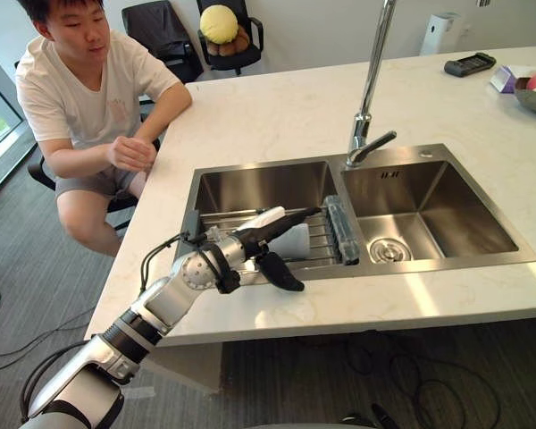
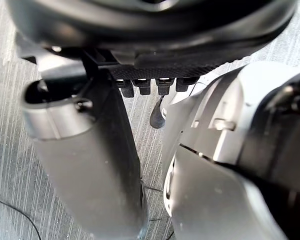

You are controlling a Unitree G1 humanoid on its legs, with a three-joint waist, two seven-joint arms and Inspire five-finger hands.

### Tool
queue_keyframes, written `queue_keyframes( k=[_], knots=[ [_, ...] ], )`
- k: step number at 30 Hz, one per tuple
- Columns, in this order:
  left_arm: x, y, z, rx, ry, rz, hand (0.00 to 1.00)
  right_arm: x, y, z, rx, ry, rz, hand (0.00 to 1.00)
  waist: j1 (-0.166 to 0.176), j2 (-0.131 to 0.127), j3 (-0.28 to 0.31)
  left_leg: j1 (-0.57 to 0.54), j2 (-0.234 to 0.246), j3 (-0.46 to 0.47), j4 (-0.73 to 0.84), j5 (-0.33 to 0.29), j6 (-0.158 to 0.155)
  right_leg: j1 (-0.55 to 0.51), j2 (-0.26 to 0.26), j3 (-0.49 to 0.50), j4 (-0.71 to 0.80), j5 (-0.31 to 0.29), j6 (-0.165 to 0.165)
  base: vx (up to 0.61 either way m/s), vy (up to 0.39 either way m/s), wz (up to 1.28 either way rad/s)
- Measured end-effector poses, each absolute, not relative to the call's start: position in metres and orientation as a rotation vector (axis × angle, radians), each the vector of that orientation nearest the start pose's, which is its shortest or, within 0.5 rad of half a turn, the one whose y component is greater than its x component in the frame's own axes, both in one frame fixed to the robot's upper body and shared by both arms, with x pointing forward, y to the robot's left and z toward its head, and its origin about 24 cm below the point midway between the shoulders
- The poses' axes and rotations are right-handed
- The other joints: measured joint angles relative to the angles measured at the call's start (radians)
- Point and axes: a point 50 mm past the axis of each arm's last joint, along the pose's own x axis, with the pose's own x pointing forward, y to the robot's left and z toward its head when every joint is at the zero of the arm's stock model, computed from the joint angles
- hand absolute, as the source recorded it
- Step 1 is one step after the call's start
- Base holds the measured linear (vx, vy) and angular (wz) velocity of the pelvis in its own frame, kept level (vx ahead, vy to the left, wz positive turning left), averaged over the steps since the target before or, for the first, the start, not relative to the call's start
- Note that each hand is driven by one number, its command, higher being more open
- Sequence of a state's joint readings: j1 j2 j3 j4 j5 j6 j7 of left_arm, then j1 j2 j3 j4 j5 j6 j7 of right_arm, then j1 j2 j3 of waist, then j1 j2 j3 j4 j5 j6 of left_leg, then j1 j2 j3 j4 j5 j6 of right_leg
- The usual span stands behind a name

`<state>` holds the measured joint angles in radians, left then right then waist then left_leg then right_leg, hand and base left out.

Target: Walk over to the sink, pick up the cup, carry it to the dishwasher, place the cup inside the dishwasher, then close the dishwasher door

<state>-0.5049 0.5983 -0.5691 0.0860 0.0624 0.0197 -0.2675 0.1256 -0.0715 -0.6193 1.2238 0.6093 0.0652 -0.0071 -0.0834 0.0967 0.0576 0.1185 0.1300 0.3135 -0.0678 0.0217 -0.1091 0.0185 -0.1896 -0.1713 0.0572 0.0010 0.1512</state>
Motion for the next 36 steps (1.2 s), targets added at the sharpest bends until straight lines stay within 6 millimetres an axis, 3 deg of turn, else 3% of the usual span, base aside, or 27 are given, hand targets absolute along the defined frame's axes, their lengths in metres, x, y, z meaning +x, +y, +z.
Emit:
queue_keyframes(
  k=[10, 20, 26, 36],
  knots=[
    [0.321, 0.151, 0.097, 0.925, -0.116, -0.509, 1.00, 0.022, -0.226, -0.173, 0.839, 1.091, -0.992, 1.00, -0.005, 0.001, 0.004, 0.006, 0.000, 0.002, 0.000, 0.002, 0.001, 0.004, 0.002, -0.001, -0.009, 0.008, -0.004, 0.00, 0.000, -0.01],
    [0.329, 0.168, 0.095, 0.937, -0.095, -0.443, 1.00, 0.019, -0.227, -0.171, 0.794, 1.096, -0.949, 1.00, -0.012, -0.003, 0.040, 0.024, 0.000, 0.006, -0.012, 0.001, 0.001, 0.034, 0.007, -0.004, -0.047, 0.023, -0.004, 0.00, 0.000, 0.00],
    [0.327, 0.170, 0.087, 0.972, -0.055, -0.504, 1.00, 0.023, -0.220, -0.172, 0.762, 1.120, -0.885, 1.00, -0.015, -0.015, 0.060, 0.030, 0.000, 0.025, -0.017, -0.002, -0.003, 0.034, 0.010, 0.006, -0.058, 0.025, -0.003, 0.01, -0.009, -0.06],
    [0.328, 0.173, 0.083, 0.996, -0.044, -0.502, 1.00, 0.029, -0.220, -0.171, 0.716, 1.127, -0.825, 1.00, -0.016, -0.014, 0.060, 0.033, 0.001, 0.045, -0.017, -0.005, -0.006, 0.034, 0.014, 0.023, -0.076, 0.038, -0.004, -0.02, -0.008, -0.04]
  ],
)
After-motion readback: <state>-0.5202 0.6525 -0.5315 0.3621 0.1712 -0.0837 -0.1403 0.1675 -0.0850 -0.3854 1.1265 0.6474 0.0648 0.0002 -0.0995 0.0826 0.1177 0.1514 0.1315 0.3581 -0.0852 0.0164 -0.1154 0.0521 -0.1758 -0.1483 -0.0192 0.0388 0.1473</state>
